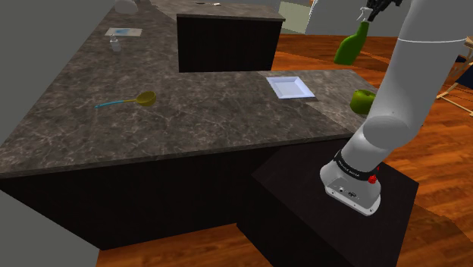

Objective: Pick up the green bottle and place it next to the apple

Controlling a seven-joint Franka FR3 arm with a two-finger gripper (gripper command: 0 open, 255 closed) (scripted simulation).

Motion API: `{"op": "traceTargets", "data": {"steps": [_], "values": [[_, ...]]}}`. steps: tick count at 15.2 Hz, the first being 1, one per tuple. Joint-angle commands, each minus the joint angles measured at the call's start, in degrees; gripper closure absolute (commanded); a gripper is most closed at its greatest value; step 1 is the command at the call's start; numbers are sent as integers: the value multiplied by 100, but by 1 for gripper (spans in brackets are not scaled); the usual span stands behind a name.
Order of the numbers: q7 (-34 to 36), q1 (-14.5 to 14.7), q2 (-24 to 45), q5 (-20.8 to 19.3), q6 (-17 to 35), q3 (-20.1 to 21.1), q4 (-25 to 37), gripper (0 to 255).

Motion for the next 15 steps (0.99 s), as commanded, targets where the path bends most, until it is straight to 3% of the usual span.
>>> {"op": "traceTargets", "data": {"steps": [1,15], "values": [[-165,-196,134,125,80,61,-21,255],[-185,252,-23,15,1231,-18,-1299,255]]}}
